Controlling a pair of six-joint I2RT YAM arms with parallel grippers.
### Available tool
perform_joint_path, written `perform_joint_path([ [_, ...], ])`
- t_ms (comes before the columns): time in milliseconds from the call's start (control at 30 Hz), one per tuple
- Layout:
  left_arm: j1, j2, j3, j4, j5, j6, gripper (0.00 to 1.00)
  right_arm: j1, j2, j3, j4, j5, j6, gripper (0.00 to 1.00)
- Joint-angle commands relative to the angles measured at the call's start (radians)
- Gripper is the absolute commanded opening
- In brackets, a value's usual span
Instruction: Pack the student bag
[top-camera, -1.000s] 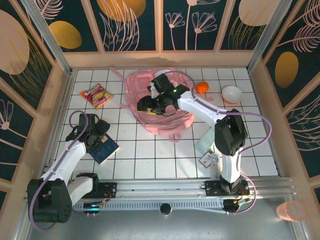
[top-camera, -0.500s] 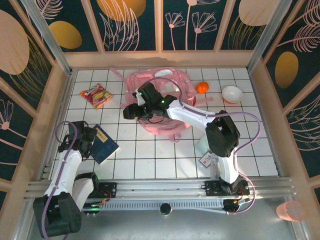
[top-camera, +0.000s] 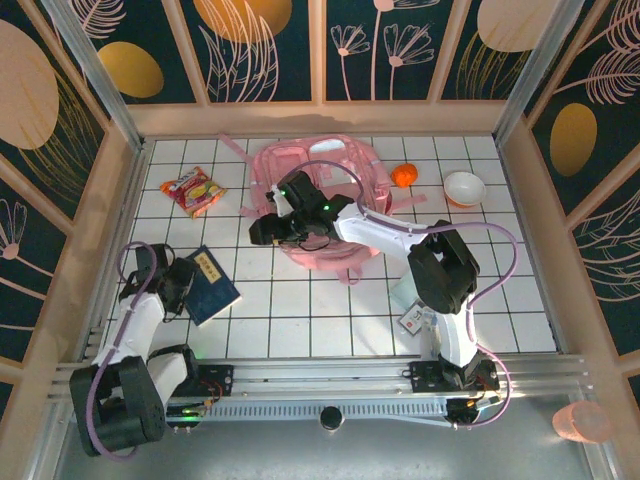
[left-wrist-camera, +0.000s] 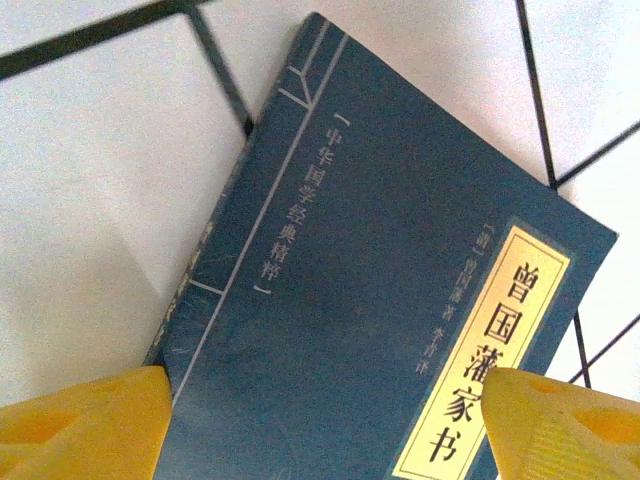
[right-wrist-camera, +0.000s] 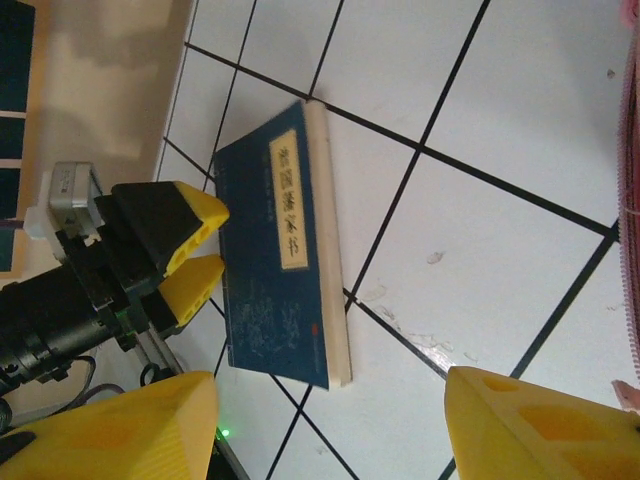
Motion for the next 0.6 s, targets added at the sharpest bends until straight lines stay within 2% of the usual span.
perform_joint_path([
  [0,0.002,0.068,0.066,0.014,0.111,0.137,0.78,-0.011,0.002,-0.029,0.049,-0.023,-0.001,0.61],
  [167,-0.013,0.121,0.107,0.013,0.237,0.162,0.74,-0.013,0.010,-0.026,0.049,-0.023,0.023,0.60],
  [267,-0.054,0.086,0.120,-0.009,0.247,0.148,0.74,-0.008,0.012,-0.013,0.007,0.006,0.043,0.59],
  [333,-0.055,0.047,0.150,-0.072,0.189,0.137,0.76,0.000,0.012,-0.001,-0.033,0.021,0.066,0.58],
  [467,-0.047,0.010,0.218,-0.225,-0.069,0.132,0.81,0.037,0.031,0.015,-0.072,0.025,0.115,0.57],
  [567,-0.020,0.027,0.200,-0.232,-0.135,0.114,0.81,0.060,0.047,0.020,-0.064,0.032,0.136,0.57],
])
